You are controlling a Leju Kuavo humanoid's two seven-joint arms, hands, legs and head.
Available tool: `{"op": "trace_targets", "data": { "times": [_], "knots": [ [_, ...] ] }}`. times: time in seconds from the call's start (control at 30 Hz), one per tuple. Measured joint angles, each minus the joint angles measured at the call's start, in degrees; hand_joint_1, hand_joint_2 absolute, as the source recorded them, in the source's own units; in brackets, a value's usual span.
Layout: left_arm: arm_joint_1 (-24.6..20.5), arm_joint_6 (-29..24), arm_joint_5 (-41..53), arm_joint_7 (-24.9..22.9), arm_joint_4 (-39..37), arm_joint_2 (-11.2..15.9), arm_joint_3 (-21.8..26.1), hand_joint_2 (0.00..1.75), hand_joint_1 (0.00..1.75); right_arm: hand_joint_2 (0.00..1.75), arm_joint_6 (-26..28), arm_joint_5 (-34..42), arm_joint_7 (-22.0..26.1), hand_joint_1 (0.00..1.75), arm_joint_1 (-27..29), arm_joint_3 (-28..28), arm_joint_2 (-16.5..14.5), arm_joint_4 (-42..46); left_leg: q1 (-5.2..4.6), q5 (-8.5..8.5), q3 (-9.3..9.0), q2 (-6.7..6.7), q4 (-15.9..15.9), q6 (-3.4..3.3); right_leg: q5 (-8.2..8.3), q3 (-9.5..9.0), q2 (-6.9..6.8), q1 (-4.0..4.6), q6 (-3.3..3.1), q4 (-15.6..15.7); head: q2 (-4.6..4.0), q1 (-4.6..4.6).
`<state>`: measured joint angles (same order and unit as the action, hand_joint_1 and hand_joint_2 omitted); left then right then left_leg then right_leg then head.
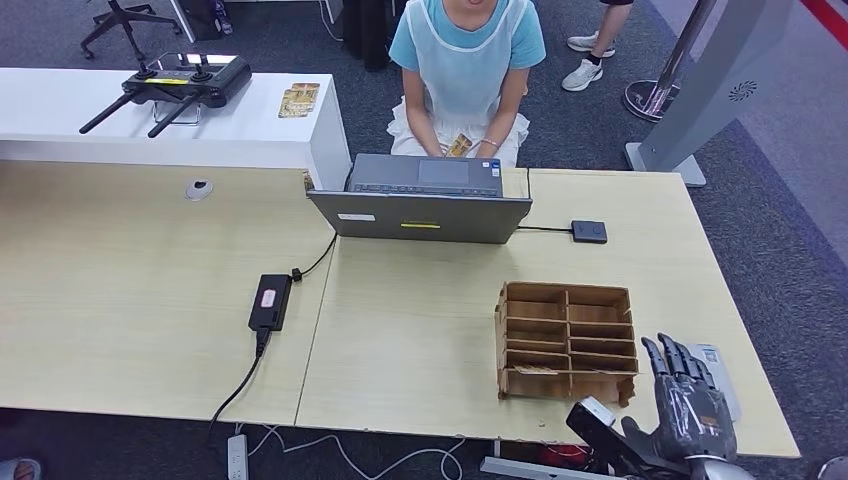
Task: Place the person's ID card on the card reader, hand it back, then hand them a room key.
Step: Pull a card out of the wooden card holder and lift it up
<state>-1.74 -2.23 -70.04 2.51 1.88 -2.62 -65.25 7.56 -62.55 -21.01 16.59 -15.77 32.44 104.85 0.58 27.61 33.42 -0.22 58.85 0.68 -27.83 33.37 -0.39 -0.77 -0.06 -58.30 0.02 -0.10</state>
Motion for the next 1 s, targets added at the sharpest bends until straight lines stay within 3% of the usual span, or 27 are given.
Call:
{"op": "trace_targets", "data": {
  "times": [0.33,1.0],
  "knots": [
    [-0.2,0.01,-0.27,0.0,-0.04,-0.06,-0.21,0.0,0.0,1.75,0.12,-0.41,0.71,0.14,-0.36,0.09,0.0,0.15,0.0,0.0,0.01,0.0,0.0,0.0,0.0,0.0,0.01,0.0,0.0,0.0,-0.01,0.0],
    [-0.44,-0.1,-0.91,0.0,-0.04,-0.05,-1.41,0.0,0.0,1.75,-0.81,-0.94,5.07,0.17,-6.47,-1.73,-0.09,-2.54,0.0,0.0,0.01,-0.01,0.0,0.0,0.0,-0.01,-0.01,0.0,0.0,-0.01,-0.01,0.01]
  ]
}}
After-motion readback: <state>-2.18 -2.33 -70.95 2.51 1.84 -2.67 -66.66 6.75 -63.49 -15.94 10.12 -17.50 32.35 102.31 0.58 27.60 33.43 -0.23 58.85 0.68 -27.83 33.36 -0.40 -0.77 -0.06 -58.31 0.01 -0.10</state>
